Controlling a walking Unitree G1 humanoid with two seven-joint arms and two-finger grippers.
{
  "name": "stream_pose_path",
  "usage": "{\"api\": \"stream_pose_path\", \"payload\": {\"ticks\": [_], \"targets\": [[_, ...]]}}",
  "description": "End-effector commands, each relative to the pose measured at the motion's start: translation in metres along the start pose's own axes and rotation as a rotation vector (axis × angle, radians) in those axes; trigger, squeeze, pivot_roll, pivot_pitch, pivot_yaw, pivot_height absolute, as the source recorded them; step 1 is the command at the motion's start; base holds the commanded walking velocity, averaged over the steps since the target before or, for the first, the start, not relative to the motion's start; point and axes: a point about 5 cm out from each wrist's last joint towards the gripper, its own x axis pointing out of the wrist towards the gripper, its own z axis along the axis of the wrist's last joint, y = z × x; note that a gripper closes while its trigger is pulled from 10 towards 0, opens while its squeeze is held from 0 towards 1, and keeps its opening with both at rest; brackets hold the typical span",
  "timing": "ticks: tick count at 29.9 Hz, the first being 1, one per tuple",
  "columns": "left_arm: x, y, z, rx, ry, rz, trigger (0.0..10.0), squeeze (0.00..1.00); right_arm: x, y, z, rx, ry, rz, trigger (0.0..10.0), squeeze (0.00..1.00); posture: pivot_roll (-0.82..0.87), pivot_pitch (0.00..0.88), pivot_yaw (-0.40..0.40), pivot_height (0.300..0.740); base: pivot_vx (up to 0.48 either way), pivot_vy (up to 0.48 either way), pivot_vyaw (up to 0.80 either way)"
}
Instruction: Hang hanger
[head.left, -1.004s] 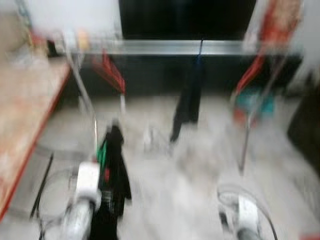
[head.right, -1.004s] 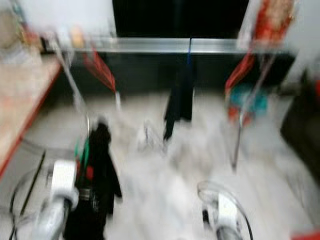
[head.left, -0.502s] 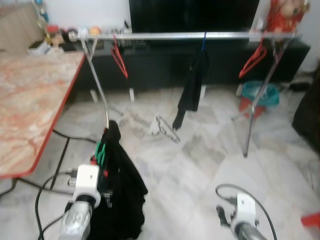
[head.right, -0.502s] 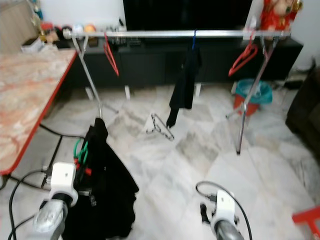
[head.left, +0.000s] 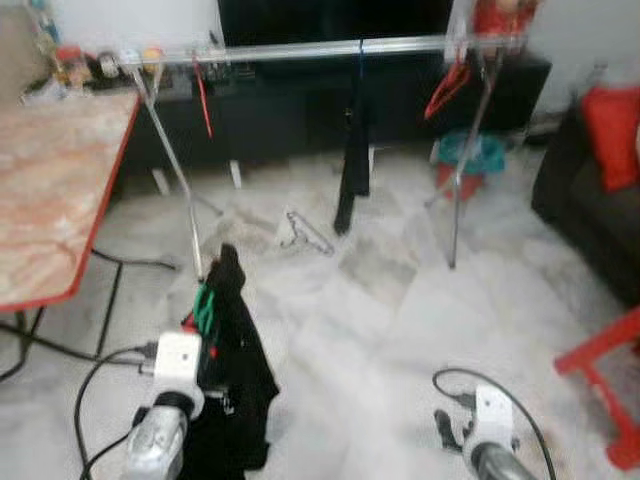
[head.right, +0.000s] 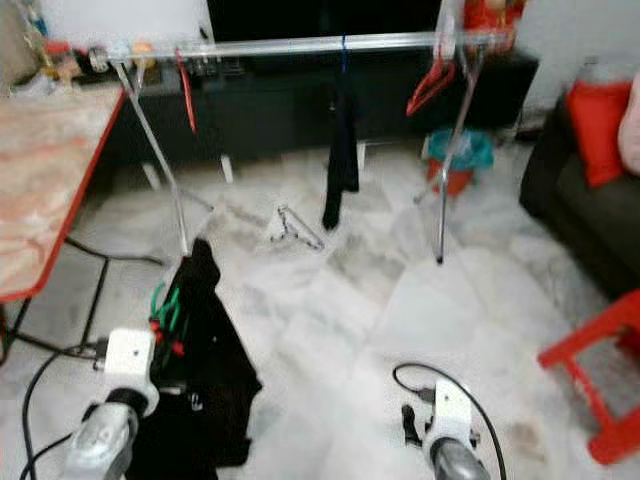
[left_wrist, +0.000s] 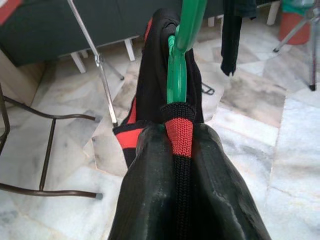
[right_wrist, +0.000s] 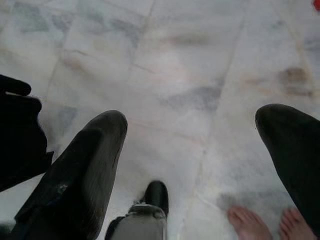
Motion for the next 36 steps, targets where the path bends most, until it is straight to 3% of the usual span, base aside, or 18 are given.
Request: {"api": "stream_pose_path", "payload": {"ticks": [1, 9, 16, 17, 27, 29, 30, 35, 36], "targets": [[0.002, 0.004, 0.009, 0.015, -0.036, 0.004, 10.0, 0.0, 0.001, 0.004, 0.006, 0.001, -0.019, 0.012, 10.0, 0.0, 0.01, 0.0, 0.009, 0.736, -0.322, 0.0, 0.0], [0.003, 0.003, 0.014, 0.045, -0.05, -0.033, 10.0, 0.0, 0.001, 0.005, 0.007, 0.003, -0.033, 0.022, 10.0, 0.0, 0.01, 0.0, 0.011, 0.736, -0.202, 0.0, 0.0], [0.005, -0.004, 0.031, 0.062, -0.089, -0.155, 10.0, 0.0, 0.001, 0.008, 0.013, -0.042, -0.09, 0.083, 10.0, 0.0, 0.02, 0.0, 0.01, 0.736, 0.0, 0.0, 0.0], [0.006, -0.005, 0.039, 0.087, -0.098, -0.214, 10.0, 0.0, 0.0, 0.009, 0.016, -0.079, -0.126, 0.11, 10.0, 0.0, 0.02, 0.0, 0.01, 0.736, 0.0, 0.0, 0.0], [0.007, -0.012, 0.054, 0.16, -0.097, -0.343, 10.0, 0.0, -0.002, 0.013, 0.027, -0.151, -0.231, 0.182, 10.0, 0.0, 0.01, 0.0, 0.007, 0.736, 0.0, 0.0, 0.0], [0.006, -0.017, 0.061, 0.171, -0.103, -0.394, 10.0, 0.0, 0.001, 0.035, 0.075, -0.188, -0.381, 0.258, 10.0, 0.0, 0.01, 0.0, 0.003, 0.736, 0.0, 0.0, 0.0], [0.005, -0.019, 0.063, 0.18, -0.107, -0.42, 10.0, 0.0, 0.0, 0.039, 0.088, -0.209, -0.416, 0.279, 10.0, 0.0, 0.01, 0.0, 0.003, 0.736, 0.0, 0.0, 0.0], [0.004, -0.026, 0.071, 0.225, -0.107, -0.5, 10.0, 0.0, -0.003, 0.048, 0.114, -0.281, -0.494, 0.368, 10.0, 0.0, 0.02, 0.0, 0.0, 0.736, 0.0, 0.0, 0.0], [0.005, -0.025, 0.074, 0.232, -0.108, -0.504, 10.0, 0.0, -0.006, 0.053, 0.123, -0.293, -0.533, 0.431, 10.0, 0.0, 0.01, 0.0, 0.0, 0.736, 0.0, 0.0, 0.0]]}}
